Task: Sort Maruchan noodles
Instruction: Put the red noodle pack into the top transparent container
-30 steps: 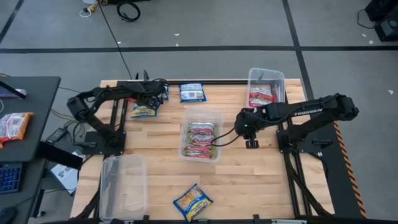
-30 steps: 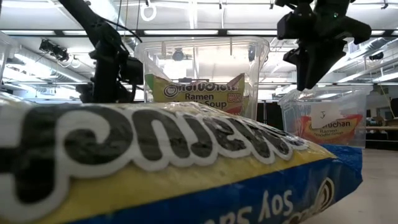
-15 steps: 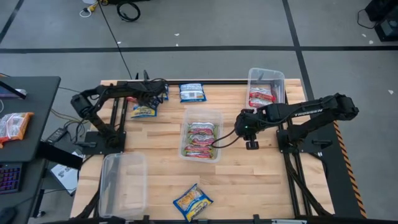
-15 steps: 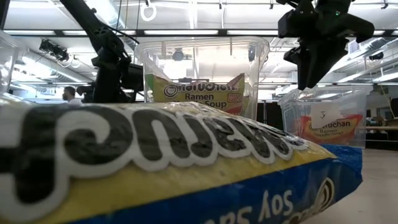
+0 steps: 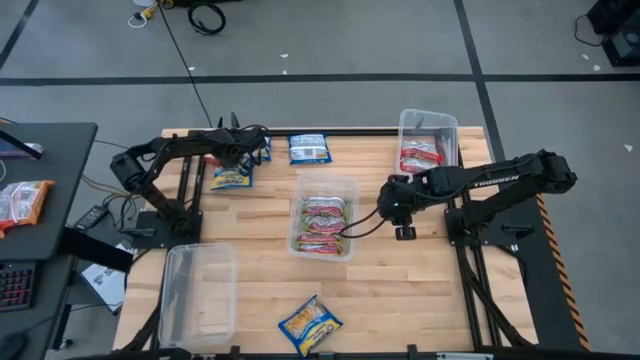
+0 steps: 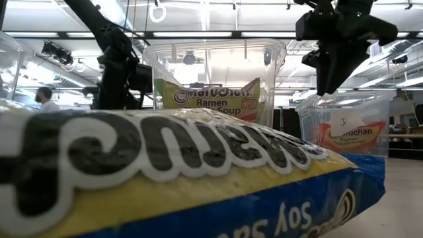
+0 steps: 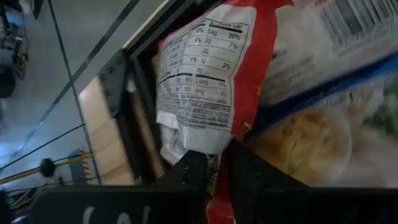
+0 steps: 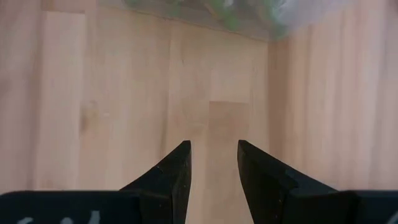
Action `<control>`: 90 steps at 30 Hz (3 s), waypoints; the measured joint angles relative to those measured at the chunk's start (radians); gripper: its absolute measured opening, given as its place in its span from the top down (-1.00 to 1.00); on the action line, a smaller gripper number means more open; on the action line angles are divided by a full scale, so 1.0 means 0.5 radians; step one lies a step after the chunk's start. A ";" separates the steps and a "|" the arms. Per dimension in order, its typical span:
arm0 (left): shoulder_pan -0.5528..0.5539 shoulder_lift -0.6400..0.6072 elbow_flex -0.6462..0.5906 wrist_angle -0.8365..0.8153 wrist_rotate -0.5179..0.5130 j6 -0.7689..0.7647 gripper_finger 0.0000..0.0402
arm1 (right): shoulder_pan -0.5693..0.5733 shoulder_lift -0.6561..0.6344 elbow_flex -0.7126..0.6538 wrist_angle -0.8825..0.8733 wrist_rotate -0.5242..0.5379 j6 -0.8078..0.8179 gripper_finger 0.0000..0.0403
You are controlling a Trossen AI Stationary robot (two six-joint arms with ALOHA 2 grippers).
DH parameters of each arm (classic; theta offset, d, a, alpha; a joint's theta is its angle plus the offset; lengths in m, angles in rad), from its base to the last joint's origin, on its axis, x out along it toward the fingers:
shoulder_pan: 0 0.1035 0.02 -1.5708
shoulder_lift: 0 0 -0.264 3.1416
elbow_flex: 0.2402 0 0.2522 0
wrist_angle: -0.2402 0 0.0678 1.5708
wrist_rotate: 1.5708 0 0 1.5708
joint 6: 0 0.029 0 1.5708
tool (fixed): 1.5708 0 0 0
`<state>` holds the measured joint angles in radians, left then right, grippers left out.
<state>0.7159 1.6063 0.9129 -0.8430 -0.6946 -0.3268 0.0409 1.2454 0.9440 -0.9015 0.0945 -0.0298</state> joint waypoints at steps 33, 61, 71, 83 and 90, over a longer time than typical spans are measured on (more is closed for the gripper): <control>-1.410 -1.030 0.100 1.122 0.821 1.065 0.78 | 0.051 -0.042 0.001 1.714 0.630 -1.289 0.08; -1.458 -0.717 0.096 1.597 0.864 1.612 0.79 | -0.049 0.000 0.001 1.825 0.427 -1.464 -0.49; -1.484 -0.635 0.098 1.900 0.943 1.723 0.79 | -0.108 0.001 0.001 1.763 0.297 -1.411 -0.35; -1.483 -0.607 0.098 2.061 0.926 1.673 0.78 | -0.108 0.000 0.001 1.762 0.289 -1.345 0.33; -1.490 -0.629 0.098 2.011 0.750 1.671 0.55 | -0.107 -0.001 0.001 1.764 0.417 -1.240 0.33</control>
<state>-0.0292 1.2920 0.9619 0.1623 -0.3196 0.5088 -0.0128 1.2451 0.9443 -0.0194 0.3028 -0.6499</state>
